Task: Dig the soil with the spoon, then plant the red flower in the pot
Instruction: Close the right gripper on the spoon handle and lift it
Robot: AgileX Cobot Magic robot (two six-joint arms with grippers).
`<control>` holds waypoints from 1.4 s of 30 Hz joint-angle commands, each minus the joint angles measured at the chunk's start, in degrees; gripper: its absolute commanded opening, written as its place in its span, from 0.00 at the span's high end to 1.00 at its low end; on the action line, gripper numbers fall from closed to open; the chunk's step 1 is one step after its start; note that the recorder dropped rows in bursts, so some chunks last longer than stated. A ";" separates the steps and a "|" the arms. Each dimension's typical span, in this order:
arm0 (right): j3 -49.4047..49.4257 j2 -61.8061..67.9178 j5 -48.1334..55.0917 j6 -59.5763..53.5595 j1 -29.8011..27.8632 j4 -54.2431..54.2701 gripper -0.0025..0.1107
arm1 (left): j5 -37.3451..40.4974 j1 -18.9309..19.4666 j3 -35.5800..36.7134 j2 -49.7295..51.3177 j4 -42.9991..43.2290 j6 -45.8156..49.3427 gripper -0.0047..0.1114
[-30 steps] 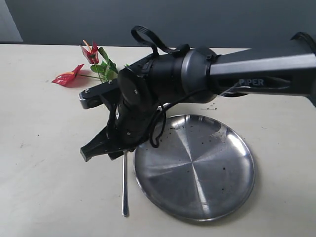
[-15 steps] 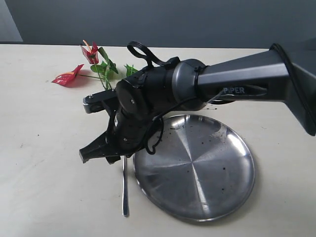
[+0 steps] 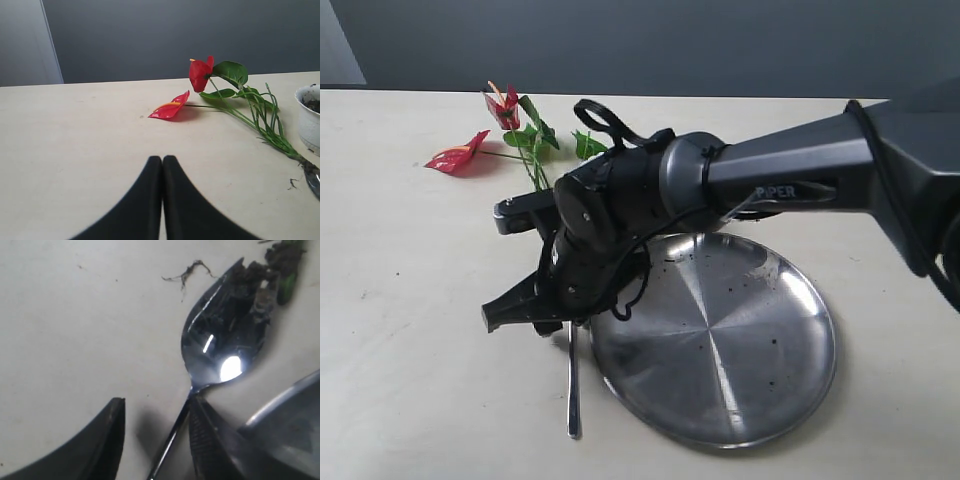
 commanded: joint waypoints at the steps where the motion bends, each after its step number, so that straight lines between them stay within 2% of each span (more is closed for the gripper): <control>1: -0.34 1.46 -0.23 0.01 -0.13 -0.37 0.62 | -0.41 -0.25 -0.15 0.30 -0.14 -0.05 0.95; 15: -0.34 1.73 3.18 0.14 -0.03 1.13 0.62 | -0.41 -0.25 -0.15 0.30 -0.14 -0.05 0.95; 18: -0.34 1.73 3.89 0.14 -0.03 1.13 0.68 | -0.41 -0.25 -0.15 0.30 -0.14 -0.05 0.95; 24: -0.34 1.73 4.18 0.14 -0.03 1.22 0.86 | -0.41 -0.25 -0.15 0.30 -0.14 -0.05 0.95; 33: -0.34 1.73 4.11 0.03 0.66 1.35 0.87 | -0.41 -0.25 -0.15 0.30 -0.14 -0.05 0.95; 35: -0.34 1.73 3.15 -0.09 2.01 1.35 0.90 | -0.41 -0.25 -0.15 0.30 -0.14 -0.05 0.95; 36: -0.34 1.73 1.98 -0.09 2.82 1.24 0.98 | -0.41 -0.25 -0.15 0.30 -0.14 -0.05 0.95; 42: -2.50 1.27 2.79 -0.09 3.22 -0.11 0.98 | -0.41 -0.25 -0.15 0.30 -0.14 -0.05 0.95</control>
